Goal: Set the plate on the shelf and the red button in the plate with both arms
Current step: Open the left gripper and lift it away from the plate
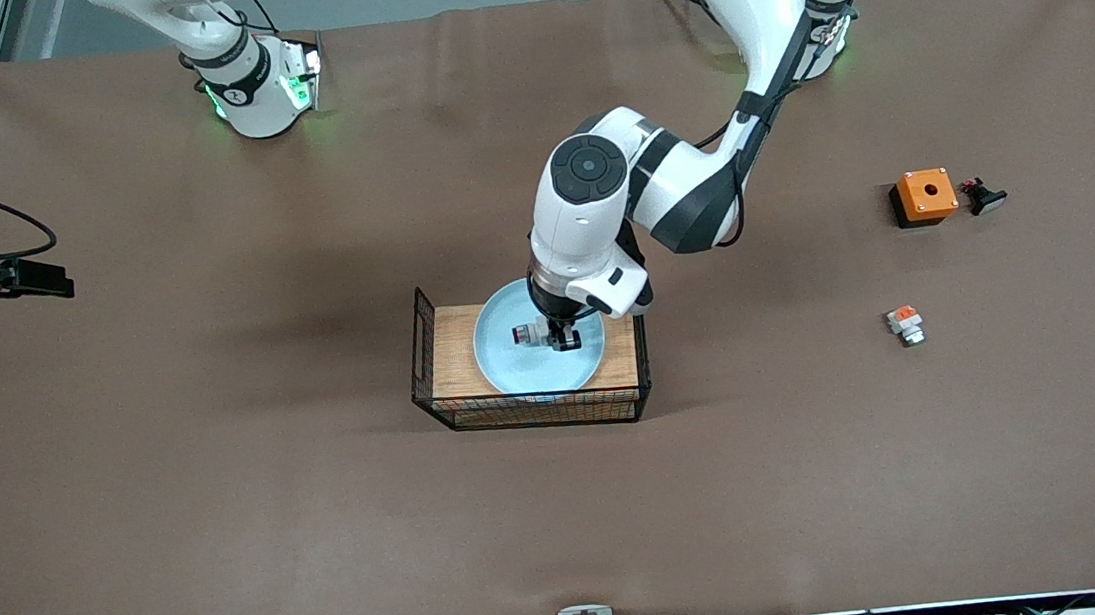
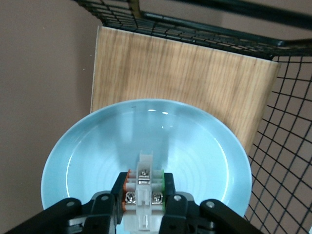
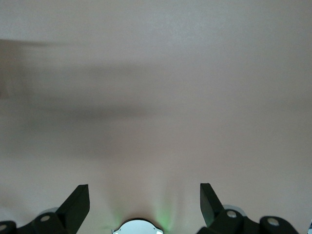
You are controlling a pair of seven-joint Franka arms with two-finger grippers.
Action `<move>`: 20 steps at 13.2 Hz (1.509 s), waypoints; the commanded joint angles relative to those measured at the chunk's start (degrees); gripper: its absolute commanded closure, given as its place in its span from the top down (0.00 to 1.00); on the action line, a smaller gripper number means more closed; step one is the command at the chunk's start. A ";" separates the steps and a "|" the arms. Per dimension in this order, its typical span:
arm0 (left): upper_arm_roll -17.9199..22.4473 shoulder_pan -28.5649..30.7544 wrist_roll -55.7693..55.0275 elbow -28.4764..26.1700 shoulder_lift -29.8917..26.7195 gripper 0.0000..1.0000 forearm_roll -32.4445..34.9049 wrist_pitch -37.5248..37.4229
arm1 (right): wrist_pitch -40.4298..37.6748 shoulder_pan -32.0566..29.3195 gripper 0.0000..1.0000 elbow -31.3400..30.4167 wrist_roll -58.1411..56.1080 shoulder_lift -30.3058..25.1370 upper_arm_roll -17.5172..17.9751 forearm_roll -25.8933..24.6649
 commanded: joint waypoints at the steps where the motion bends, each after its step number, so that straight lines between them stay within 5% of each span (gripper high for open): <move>1: 1.09 -0.86 0.83 1.62 0.71 0.38 0.05 0.18 | -2.29 -1.10 1.00 4.13 -0.46 0.57 1.13 0.18; 2: 1.09 -0.86 1.80 1.62 0.62 0.56 -0.04 0.18 | -4.56 -0.93 1.00 5.00 -0.28 0.57 1.13 -0.26; 3: 1.09 -0.86 3.37 1.62 0.36 0.94 -0.04 0.53 | -6.67 -1.01 1.00 6.06 -0.28 0.48 1.13 -0.35; 4: 1.09 -0.78 3.91 1.62 -0.08 1.00 -0.04 0.54 | -8.52 -1.10 1.00 6.94 -0.54 0.39 1.13 -0.18; 10: 1.09 0.54 7.33 0.92 -11.66 1.00 0.14 -0.69 | -11.88 -2.58 1.00 4.85 -0.28 -3.21 1.13 0.88; 15: 0.83 4.66 20.84 0.74 -20.63 1.00 -0.65 -19.89 | -10.74 -2.51 1.00 4.49 -0.28 -6.02 1.04 2.38; 20: 0.74 12.57 43.16 0.56 -28.02 1.00 -2.49 -36.97 | 0.84 -0.93 1.00 -11.13 1.64 -17.61 0.96 2.29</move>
